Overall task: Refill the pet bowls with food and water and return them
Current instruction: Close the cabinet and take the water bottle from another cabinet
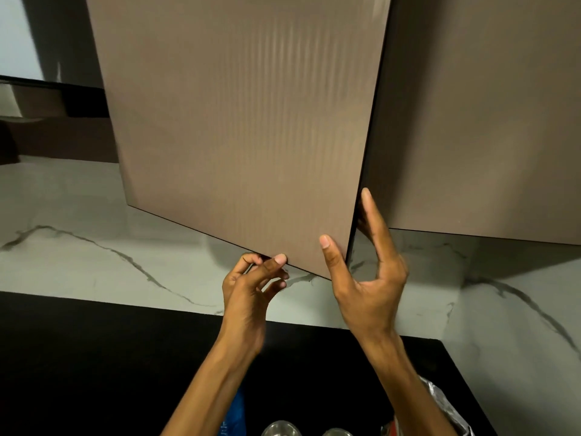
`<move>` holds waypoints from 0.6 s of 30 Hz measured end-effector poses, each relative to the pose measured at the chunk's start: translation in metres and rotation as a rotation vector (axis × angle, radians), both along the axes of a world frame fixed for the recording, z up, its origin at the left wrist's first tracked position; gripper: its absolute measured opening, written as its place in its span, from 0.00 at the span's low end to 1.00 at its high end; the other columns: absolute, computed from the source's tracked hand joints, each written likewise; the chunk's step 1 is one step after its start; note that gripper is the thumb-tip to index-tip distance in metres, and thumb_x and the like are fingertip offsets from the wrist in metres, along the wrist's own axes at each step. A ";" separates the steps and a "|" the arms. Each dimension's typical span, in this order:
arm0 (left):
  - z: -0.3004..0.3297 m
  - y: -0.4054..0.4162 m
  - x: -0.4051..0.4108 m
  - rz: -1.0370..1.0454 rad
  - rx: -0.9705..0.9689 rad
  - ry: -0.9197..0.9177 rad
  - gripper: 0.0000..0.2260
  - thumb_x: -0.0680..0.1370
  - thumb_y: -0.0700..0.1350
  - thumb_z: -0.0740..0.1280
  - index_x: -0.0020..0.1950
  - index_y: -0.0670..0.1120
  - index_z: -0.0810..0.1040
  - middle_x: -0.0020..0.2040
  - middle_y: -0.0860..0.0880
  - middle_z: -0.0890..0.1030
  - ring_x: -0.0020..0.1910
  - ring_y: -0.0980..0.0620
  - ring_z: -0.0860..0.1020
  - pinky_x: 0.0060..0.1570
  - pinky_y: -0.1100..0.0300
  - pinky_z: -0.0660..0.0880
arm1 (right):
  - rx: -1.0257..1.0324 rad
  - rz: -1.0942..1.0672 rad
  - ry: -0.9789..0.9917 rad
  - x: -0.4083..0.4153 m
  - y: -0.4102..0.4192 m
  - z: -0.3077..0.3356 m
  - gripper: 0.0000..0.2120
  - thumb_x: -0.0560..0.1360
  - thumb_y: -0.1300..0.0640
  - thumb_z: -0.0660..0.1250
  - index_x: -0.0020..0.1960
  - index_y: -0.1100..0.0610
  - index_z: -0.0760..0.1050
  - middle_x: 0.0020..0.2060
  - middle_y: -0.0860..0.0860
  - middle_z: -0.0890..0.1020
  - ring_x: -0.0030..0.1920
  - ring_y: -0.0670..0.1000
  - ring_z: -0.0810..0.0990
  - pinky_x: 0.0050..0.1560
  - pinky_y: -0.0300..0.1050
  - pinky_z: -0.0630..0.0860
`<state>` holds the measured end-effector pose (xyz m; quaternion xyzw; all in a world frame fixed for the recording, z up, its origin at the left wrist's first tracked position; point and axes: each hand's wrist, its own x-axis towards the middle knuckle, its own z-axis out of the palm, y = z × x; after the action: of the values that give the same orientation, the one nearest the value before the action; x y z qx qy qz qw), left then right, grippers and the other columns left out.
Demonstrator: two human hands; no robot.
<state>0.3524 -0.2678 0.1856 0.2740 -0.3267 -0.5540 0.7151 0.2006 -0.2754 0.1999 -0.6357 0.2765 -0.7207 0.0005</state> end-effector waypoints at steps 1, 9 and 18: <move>0.000 -0.004 -0.002 -0.010 0.012 0.013 0.14 0.67 0.37 0.75 0.38 0.48 0.70 0.37 0.47 0.81 0.34 0.50 0.79 0.41 0.57 0.75 | 0.010 -0.012 0.000 -0.002 -0.004 -0.001 0.35 0.77 0.59 0.76 0.79 0.56 0.65 0.77 0.50 0.72 0.78 0.50 0.71 0.76 0.55 0.72; 0.001 -0.034 -0.017 0.021 0.048 0.034 0.14 0.69 0.36 0.76 0.40 0.47 0.71 0.38 0.46 0.82 0.31 0.50 0.76 0.37 0.59 0.75 | 0.051 -0.163 0.000 -0.015 -0.038 -0.014 0.35 0.78 0.50 0.74 0.80 0.52 0.64 0.81 0.54 0.67 0.82 0.49 0.64 0.79 0.67 0.64; 0.003 -0.070 -0.032 0.085 0.072 0.042 0.14 0.69 0.34 0.77 0.37 0.47 0.73 0.41 0.43 0.83 0.32 0.51 0.74 0.36 0.59 0.73 | 0.047 -0.354 0.091 -0.024 -0.076 -0.023 0.32 0.77 0.53 0.75 0.79 0.48 0.68 0.84 0.59 0.58 0.84 0.55 0.57 0.82 0.53 0.49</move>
<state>0.3199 -0.3381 0.1882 0.3015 -0.2793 -0.5403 0.7343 0.1764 -0.3515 0.1768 -0.6087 0.4004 -0.6736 -0.1241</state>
